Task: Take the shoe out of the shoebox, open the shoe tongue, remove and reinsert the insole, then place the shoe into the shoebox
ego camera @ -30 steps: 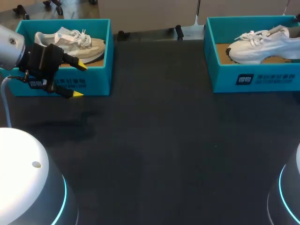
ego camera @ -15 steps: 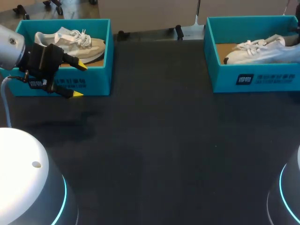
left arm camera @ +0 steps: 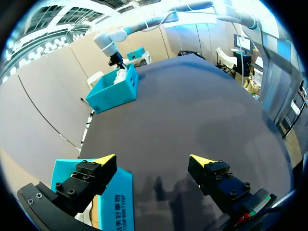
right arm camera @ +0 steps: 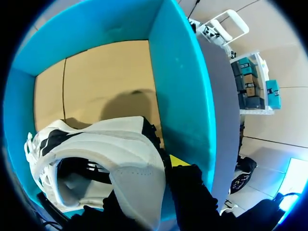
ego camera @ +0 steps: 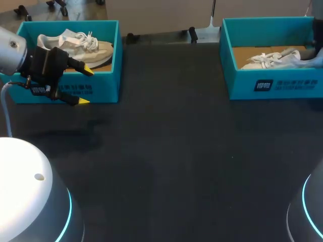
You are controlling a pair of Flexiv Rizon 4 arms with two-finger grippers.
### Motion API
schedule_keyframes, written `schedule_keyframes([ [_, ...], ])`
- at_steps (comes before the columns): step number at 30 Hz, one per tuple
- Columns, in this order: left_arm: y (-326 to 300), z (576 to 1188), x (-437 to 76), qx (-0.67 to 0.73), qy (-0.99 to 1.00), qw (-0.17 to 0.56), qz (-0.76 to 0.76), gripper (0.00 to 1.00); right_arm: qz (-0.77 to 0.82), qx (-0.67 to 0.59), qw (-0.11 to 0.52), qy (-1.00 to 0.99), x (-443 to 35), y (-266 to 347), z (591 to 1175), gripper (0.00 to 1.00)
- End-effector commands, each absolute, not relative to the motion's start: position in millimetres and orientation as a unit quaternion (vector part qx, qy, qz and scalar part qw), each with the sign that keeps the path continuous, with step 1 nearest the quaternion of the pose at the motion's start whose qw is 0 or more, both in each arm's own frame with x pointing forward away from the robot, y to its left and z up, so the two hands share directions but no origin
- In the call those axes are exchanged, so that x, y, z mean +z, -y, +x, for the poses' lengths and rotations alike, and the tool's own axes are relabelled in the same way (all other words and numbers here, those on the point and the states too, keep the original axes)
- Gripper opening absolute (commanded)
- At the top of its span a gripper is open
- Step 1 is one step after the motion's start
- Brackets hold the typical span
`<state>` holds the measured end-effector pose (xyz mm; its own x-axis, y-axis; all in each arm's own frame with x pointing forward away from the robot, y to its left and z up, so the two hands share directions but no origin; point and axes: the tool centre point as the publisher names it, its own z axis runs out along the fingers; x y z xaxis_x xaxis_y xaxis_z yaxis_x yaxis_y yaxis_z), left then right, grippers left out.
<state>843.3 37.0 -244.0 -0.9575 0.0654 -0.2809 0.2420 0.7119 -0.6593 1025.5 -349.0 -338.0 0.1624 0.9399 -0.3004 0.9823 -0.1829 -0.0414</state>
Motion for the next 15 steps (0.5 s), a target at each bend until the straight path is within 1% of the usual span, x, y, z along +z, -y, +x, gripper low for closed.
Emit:
schedule_keyframes([
  [1, -36.9, 843.2, -244.0, -0.369, -0.918, 0.119, 0.084, 1.00, 0.761, -0.132, 0.079, -0.630, -347.6, 344.3, 1027.6, 0.00],
  [9, -36.9, 843.2, -244.0, -0.369, -0.918, 0.119, 0.084, 1.00, 0.768, -0.121, 0.083, -0.624, -362.9, 348.5, 1029.9, 0.00],
  [15, -36.9, 843.2, -244.0, -0.369, -0.918, 0.119, 0.084, 1.00, 0.781, -0.114, 0.074, -0.609, -367.0, 353.0, 1027.8, 0.00],
])
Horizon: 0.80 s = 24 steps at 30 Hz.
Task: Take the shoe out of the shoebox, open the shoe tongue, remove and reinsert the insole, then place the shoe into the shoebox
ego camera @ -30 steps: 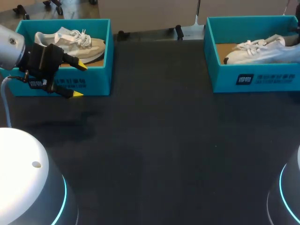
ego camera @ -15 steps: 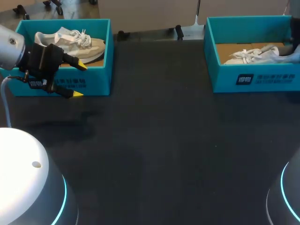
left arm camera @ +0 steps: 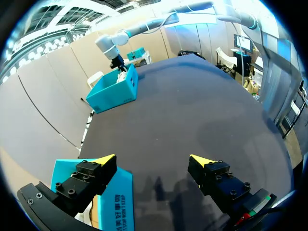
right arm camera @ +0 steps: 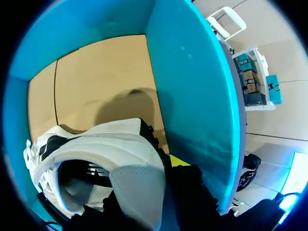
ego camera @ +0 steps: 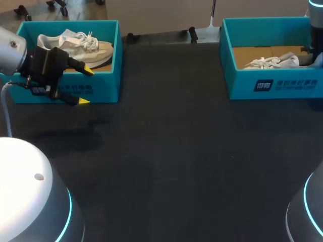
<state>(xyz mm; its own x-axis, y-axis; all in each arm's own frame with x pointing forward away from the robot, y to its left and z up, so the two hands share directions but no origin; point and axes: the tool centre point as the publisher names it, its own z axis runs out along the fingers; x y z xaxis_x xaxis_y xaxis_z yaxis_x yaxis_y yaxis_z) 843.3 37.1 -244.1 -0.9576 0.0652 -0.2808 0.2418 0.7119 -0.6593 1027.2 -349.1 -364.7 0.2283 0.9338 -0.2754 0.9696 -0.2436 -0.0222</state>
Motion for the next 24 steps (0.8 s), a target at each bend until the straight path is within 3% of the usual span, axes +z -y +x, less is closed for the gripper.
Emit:
schedule_keyframes([
  [1, -36.9, 843.2, -244.0, -0.369, -0.918, 0.119, 0.084, 1.00, 0.783, -0.114, 0.075, -0.607, -367.7, 353.6, 1027.1, 0.00],
  [8, -36.9, 843.2, -244.0, -0.369, -0.918, 0.119, 0.084, 1.00, 0.792, -0.099, 0.074, -0.598, -363.1, 356.2, 1025.1, 0.00],
  [11, -36.9, 843.2, -244.0, -0.369, -0.918, 0.119, 0.084, 1.00, 0.791, -0.097, 0.077, -0.599, -361.1, 354.0, 1025.5, 0.19],
  [16, -36.9, 843.2, -244.0, -0.369, -0.918, 0.119, 0.084, 1.00, 0.790, -0.098, 0.077, -0.600, -363.2, 351.6, 1025.3, 0.18],
  [18, -36.9, 843.2, -244.0, -0.369, -0.918, 0.119, 0.084, 1.00, 0.790, -0.100, 0.077, -0.600, -365.5, 351.6, 1025.5, 0.10],
  [21, -36.9, 843.2, -244.0, -0.369, -0.918, 0.119, 0.084, 1.00, 0.788, -0.104, 0.077, -0.602, -368.6, 351.1, 1024.6, 0.10],
  [24, -36.9, 843.2, -244.0, -0.369, -0.918, 0.119, 0.084, 1.00, 0.786, -0.105, 0.075, -0.605, -370.6, 350.7, 1023.7, 0.19],
])
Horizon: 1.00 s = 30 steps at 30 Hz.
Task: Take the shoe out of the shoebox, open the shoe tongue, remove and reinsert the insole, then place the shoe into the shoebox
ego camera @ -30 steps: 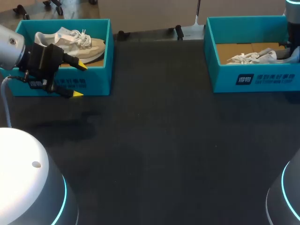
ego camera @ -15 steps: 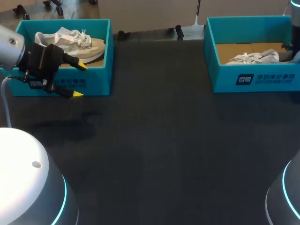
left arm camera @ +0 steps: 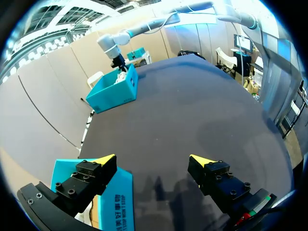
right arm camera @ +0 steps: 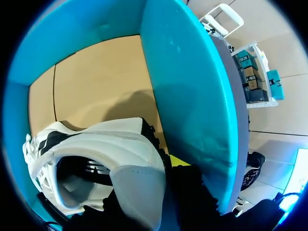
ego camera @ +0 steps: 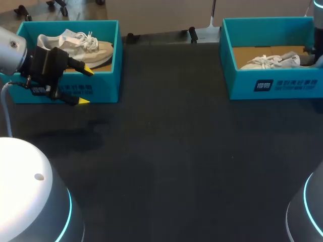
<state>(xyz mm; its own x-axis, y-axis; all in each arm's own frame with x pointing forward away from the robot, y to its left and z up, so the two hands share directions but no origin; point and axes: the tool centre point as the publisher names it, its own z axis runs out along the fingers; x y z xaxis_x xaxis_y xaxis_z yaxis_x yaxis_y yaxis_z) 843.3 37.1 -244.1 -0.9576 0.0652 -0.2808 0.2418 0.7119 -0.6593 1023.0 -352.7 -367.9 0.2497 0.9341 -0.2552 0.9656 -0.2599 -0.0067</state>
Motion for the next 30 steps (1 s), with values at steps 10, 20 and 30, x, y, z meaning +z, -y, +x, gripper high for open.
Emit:
schedule_keyframes([
  [10, -36.9, 843.2, -244.0, -0.369, -0.918, 0.119, 0.084, 1.00, 0.787, -0.102, 0.079, -0.603, -377.0, 352.9, 1025.3, 0.33],
  [20, -36.9, 843.2, -244.0, -0.369, -0.918, 0.119, 0.084, 1.00, 0.780, -0.108, 0.093, -0.609, -371.9, 350.4, 1025.0, 0.43],
  [30, -36.9, 843.2, -244.0, -0.369, -0.918, 0.119, 0.084, 1.00, 0.781, -0.091, 0.100, -0.609, -351.9, 349.0, 1022.6, 0.50],
])
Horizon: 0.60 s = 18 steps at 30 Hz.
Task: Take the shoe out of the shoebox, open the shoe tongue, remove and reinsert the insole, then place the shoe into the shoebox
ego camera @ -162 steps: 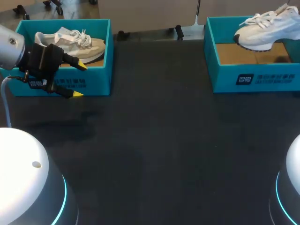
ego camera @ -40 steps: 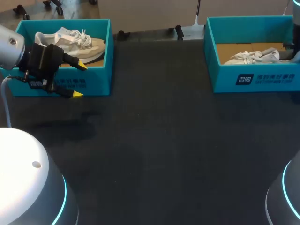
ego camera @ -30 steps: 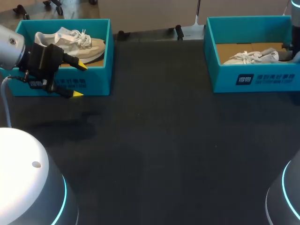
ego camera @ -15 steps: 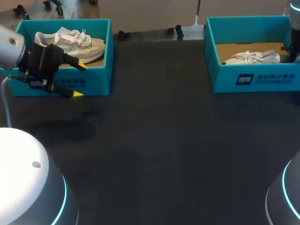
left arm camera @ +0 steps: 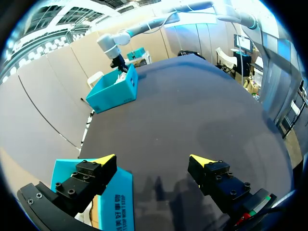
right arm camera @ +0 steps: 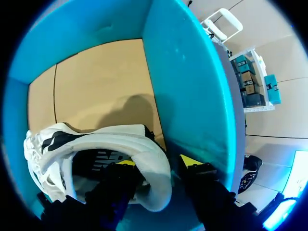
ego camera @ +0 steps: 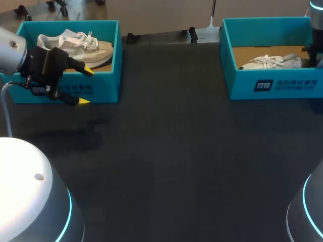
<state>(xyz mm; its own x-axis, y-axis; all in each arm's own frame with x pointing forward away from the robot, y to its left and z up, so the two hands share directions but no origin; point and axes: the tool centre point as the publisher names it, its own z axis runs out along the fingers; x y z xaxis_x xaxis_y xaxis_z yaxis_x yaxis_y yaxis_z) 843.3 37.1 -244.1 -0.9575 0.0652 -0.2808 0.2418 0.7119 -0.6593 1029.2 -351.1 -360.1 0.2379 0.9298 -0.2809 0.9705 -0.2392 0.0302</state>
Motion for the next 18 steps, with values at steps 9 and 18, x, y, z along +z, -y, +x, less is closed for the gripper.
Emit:
schedule_keyframes([
  [9, -36.9, 843.2, -244.0, -0.369, -0.918, 0.119, 0.084, 1.00, 0.776, -0.080, 0.111, -0.616, -333.0, 340.9, 1022.8, 0.77],
  [18, -36.9, 843.2, -244.0, -0.369, -0.918, 0.119, 0.084, 1.00, 0.775, -0.048, 0.122, -0.618, -300.3, 330.6, 1020.6, 0.85],
])
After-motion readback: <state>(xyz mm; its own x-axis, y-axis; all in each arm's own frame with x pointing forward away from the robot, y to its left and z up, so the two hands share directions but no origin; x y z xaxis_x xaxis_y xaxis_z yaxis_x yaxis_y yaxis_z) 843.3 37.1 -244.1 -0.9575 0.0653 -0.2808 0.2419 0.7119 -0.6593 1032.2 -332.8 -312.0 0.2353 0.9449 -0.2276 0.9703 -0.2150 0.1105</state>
